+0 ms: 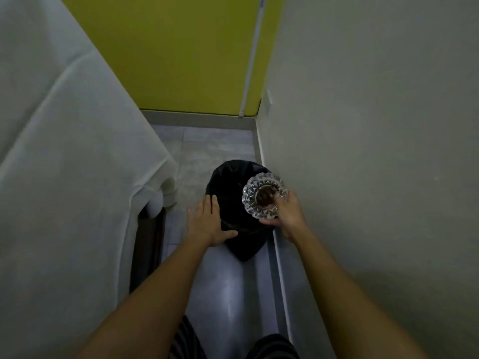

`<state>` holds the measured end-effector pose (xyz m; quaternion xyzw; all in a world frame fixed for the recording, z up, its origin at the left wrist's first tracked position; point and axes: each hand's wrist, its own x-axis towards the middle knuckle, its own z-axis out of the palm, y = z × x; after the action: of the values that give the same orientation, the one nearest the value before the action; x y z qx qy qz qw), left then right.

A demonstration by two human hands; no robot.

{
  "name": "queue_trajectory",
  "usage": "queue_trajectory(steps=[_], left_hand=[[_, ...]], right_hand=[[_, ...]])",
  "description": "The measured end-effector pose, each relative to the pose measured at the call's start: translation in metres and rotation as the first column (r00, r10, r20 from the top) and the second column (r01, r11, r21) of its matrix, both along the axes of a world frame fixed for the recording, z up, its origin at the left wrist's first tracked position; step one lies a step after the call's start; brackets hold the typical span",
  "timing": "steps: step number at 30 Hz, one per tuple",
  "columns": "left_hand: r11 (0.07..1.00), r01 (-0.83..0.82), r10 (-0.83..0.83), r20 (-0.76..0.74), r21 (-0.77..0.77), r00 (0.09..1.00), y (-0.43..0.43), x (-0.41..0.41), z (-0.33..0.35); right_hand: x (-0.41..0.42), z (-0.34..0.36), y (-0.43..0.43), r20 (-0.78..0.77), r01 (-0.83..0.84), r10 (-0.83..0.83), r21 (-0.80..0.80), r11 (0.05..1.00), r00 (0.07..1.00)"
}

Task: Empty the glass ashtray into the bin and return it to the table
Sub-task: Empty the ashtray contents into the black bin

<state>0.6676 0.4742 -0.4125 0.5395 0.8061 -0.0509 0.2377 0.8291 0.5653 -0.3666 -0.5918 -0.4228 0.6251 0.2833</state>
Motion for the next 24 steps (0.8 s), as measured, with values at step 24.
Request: queue_trajectory(steps=[24], left_hand=[[0.983,-0.183,0.185,-0.095,0.028,0.978,0.048,0.0,-0.163]], right_hand=[[-0.008,-0.158,0.057,0.903,-0.845,-0.086,0.425,0.326,0.421]])
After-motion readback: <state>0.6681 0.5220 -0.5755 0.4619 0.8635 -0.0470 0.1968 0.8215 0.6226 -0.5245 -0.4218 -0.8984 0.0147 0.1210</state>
